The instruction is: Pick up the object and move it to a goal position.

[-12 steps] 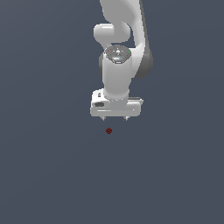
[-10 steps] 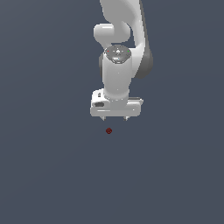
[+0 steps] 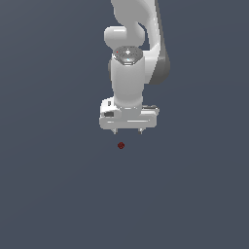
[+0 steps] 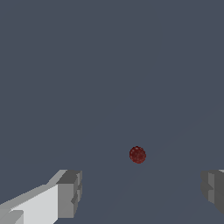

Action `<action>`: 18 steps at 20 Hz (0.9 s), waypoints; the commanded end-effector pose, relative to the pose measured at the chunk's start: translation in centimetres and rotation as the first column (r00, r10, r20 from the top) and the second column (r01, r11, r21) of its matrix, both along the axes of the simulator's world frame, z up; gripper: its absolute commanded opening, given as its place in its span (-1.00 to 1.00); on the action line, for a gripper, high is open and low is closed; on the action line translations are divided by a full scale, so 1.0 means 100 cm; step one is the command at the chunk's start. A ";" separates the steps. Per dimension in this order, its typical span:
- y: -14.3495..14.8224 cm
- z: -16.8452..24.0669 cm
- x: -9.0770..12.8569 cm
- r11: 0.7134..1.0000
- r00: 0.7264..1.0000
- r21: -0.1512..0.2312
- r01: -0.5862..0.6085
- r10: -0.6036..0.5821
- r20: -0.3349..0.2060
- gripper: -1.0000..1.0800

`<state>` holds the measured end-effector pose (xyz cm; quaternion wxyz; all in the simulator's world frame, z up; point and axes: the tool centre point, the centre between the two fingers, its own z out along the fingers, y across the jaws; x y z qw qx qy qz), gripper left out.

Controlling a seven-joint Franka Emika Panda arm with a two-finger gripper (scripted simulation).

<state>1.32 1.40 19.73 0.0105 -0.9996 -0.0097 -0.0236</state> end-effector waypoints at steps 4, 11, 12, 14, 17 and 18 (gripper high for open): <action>0.000 -0.002 0.000 1.000 1.000 0.002 0.011 -0.011 -0.001 0.92; -0.002 -0.013 -0.002 0.996 0.996 0.007 0.088 -0.088 -0.007 0.92; -0.002 -0.016 -0.003 0.994 0.994 0.007 0.105 -0.105 -0.009 0.92; -0.003 -0.021 -0.004 0.990 0.990 0.009 0.143 -0.143 -0.012 0.92; -0.005 -0.031 -0.006 0.978 0.978 0.011 0.210 -0.209 -0.018 0.92; -0.006 -0.035 -0.006 0.972 0.972 0.012 0.235 -0.234 -0.020 0.92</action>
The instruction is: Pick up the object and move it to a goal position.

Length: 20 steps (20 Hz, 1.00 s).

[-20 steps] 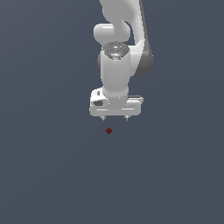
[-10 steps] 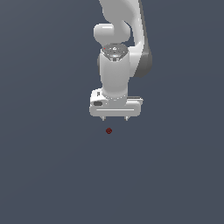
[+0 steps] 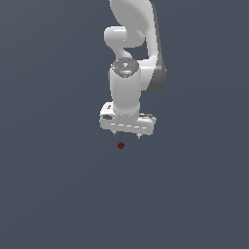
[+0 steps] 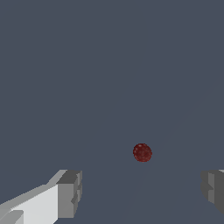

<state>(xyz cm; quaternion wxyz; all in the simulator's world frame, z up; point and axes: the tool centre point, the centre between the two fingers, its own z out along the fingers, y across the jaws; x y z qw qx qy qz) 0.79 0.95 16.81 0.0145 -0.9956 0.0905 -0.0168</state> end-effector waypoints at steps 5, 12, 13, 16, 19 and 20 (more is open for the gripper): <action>-0.005 -0.026 -0.006 0.984 0.983 0.004 0.181 -0.181 -0.015 0.92; -0.012 -0.054 -0.015 0.924 0.924 -0.001 0.381 -0.381 -0.029 0.92; -0.014 -0.058 -0.016 0.913 0.912 -0.002 0.409 -0.409 -0.031 0.92; -0.017 -0.070 -0.020 0.873 0.872 -0.007 0.487 -0.487 -0.034 0.92; -0.020 -0.080 -0.024 0.833 0.833 -0.012 0.552 -0.552 -0.036 0.92; -0.021 -0.082 -0.025 0.821 0.820 -0.014 0.571 -0.571 -0.037 0.92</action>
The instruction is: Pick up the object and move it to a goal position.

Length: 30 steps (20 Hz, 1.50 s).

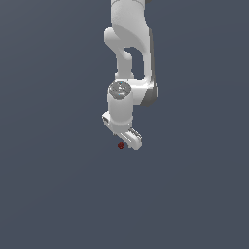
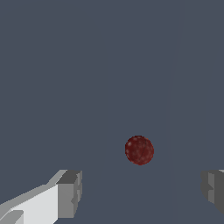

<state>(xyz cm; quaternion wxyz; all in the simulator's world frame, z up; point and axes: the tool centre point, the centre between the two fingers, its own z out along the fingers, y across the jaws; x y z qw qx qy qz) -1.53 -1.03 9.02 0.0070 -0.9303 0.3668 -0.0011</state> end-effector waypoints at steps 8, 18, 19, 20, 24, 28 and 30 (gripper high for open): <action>-0.007 -0.020 -0.008 0.987 0.987 -0.010 0.160 -0.161 -0.006 0.92; -0.008 -0.026 -0.010 0.983 0.983 -0.012 0.183 -0.183 -0.008 0.92; -0.009 -0.028 -0.010 0.983 0.983 -0.012 0.184 -0.184 -0.008 0.92; -0.008 -0.031 -0.010 0.983 0.983 -0.012 0.184 -0.184 -0.008 0.92; -0.009 -0.049 -0.011 0.982 0.983 -0.012 0.186 -0.186 -0.008 0.92; -0.008 -0.067 -0.011 0.982 0.982 -0.012 0.187 -0.187 -0.007 0.92; -0.009 -0.071 -0.010 0.982 0.982 -0.012 0.188 -0.188 -0.007 0.92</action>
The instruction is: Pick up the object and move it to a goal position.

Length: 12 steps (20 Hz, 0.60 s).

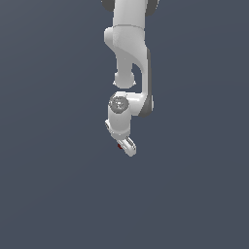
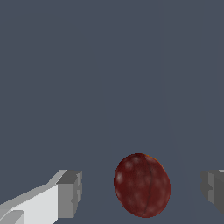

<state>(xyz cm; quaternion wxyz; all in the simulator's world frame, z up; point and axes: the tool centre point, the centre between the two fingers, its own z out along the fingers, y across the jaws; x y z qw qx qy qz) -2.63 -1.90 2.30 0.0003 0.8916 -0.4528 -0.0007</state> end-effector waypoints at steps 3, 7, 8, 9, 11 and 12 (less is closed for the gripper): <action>0.000 -0.006 0.001 1.000 1.000 0.000 0.000 0.000 0.001 0.92; 0.000 -0.006 0.001 1.000 1.000 0.000 0.000 0.000 0.001 -1.00; 0.000 -0.006 0.001 1.000 1.000 0.000 0.000 0.000 0.001 -1.00; 0.000 -0.006 0.001 1.000 1.000 0.000 0.000 0.000 0.001 -1.00; 0.000 -0.006 0.001 1.000 1.000 0.000 0.000 0.000 0.001 -1.00; 0.000 -0.006 0.001 1.000 1.000 0.000 0.000 0.000 0.001 -1.00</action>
